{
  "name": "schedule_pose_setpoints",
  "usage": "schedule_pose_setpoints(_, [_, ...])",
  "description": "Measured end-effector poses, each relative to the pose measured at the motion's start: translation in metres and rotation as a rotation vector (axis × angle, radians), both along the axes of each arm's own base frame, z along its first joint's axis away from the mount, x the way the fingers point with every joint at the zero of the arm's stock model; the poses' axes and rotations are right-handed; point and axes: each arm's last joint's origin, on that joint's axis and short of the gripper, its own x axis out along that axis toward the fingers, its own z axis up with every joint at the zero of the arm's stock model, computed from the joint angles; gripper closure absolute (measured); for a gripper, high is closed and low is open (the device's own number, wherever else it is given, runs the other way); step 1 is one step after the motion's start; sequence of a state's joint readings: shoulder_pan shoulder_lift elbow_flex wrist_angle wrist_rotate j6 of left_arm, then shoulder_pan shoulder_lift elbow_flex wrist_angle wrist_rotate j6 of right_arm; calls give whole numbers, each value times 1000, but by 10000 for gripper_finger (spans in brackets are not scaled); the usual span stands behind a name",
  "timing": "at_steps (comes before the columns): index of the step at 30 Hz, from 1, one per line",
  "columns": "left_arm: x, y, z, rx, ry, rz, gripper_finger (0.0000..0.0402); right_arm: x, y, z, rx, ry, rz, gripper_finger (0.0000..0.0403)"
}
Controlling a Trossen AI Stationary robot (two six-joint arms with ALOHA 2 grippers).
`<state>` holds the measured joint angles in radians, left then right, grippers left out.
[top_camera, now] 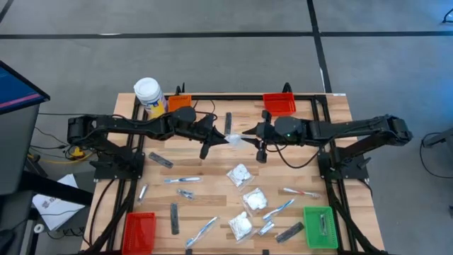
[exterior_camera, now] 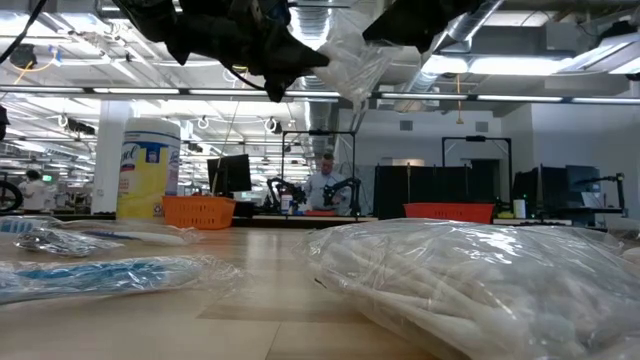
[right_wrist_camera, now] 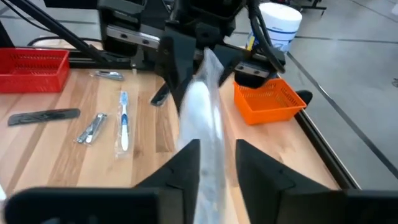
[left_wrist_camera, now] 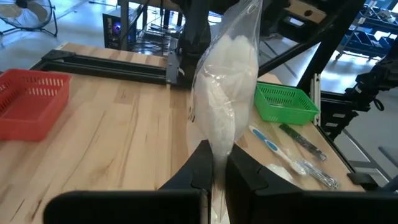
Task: Pick & Place Travel size toiletries
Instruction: Put the cotton pack into the top red bin
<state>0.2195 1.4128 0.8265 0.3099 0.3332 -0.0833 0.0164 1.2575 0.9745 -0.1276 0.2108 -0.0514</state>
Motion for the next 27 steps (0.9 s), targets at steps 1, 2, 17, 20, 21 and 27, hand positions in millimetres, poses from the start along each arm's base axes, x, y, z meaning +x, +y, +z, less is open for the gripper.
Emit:
schedule_pose_setpoints(1, [0, 0, 0, 0, 0, 0, 391, 0, -1, 0, 0, 5, -3, 331])
schedule_pose_setpoints(2, [0, 0, 0, 0, 0, 0, 387, 0, -2, -1, -1, 7, -7, 344])
schedule_pose_setpoints(17, [-16, 1, 11, 7, 55, 148, 271, -8, -22, -8, -150, 112, -344, 401])
schedule_pose_setpoints(20, [-26, 0, 19, 38, 56, 182, 253, -12, -27, -11, -203, 160, -440, 401])
schedule_pose_setpoints(21, [-29, -1, 22, 43, 45, 188, 249, -14, -28, -12, -219, 182, -464, 401])
schedule_pose_setpoints(27, [-47, -5, 30, 50, 0, 192, 234, -24, -49, -24, -258, 333, -585, 402])
